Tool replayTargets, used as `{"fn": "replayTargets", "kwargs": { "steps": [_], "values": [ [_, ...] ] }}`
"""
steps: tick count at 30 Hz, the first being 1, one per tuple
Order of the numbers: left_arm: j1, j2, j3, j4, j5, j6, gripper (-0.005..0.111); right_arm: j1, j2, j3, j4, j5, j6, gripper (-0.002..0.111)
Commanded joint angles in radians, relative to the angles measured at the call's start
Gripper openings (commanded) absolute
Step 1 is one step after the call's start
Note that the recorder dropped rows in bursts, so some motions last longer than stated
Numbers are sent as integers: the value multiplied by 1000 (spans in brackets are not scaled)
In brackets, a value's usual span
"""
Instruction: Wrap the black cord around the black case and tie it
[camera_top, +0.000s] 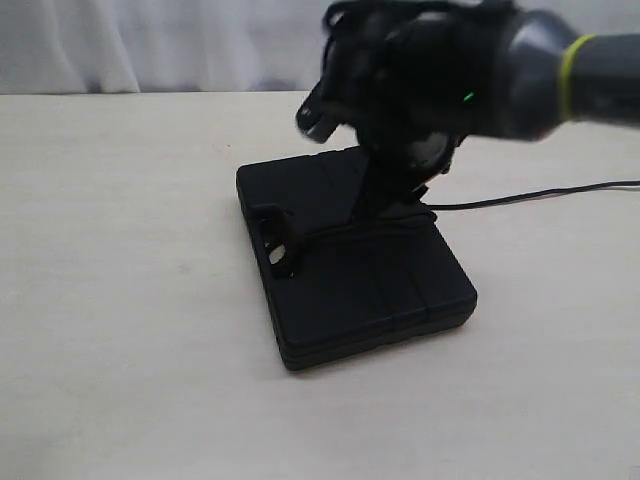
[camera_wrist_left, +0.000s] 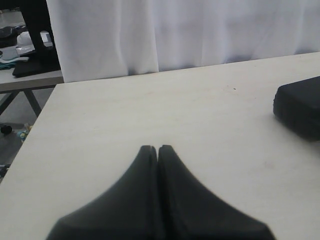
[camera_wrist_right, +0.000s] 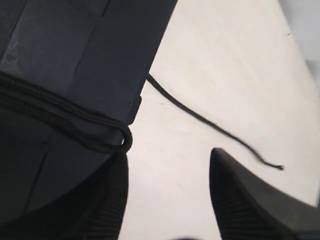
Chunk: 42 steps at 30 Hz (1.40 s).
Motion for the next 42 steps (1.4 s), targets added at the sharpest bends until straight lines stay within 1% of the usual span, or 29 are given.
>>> {"fn": "replayTargets", "kwargs": {
  "steps": [1,6,7,10,14,16,19,21,24,27,31,37,42],
  "values": [
    [2,-2,3,-3,-4,-3,0,-161,-123,5,270,-81,-31,47],
    [2,-2,3,-3,-4,-3,0,-365,-192,10,518,-84,-156,47],
    [2,-2,3,-3,-4,-3,0,-401,-201,16,554,-86,-164,47],
    [2,-2,3,-3,-4,-3,0,-558,-208,69,647,-139,-164,47],
    [2,-2,3,-3,-4,-3,0,-746,-208,207,842,-340,-164,47],
    [2,-2,3,-3,-4,-3,0,-845,-205,297,979,-489,-164,47],
    [2,-2,3,-3,-4,-3,0,-926,-175,396,1144,-679,-170,47],
    [2,-2,3,-3,-4,-3,0,-947,-131,401,1225,-730,-222,47],
    [2,-2,3,-1,-4,-3,0,-952,-40,354,1324,-751,-341,47],
    [2,-2,3,-1,-4,-3,0,-952,63,276,1381,-725,-348,47],
    [2,-2,3,-1,-4,-3,0,-952,187,168,1390,-717,-348,47],
    [2,-2,3,-1,-4,-3,0,-952,298,84,1421,-778,-346,47],
    [2,-2,3,-1,-4,-3,0,-950,375,18,1438,-757,-350,47]
  ]
}}
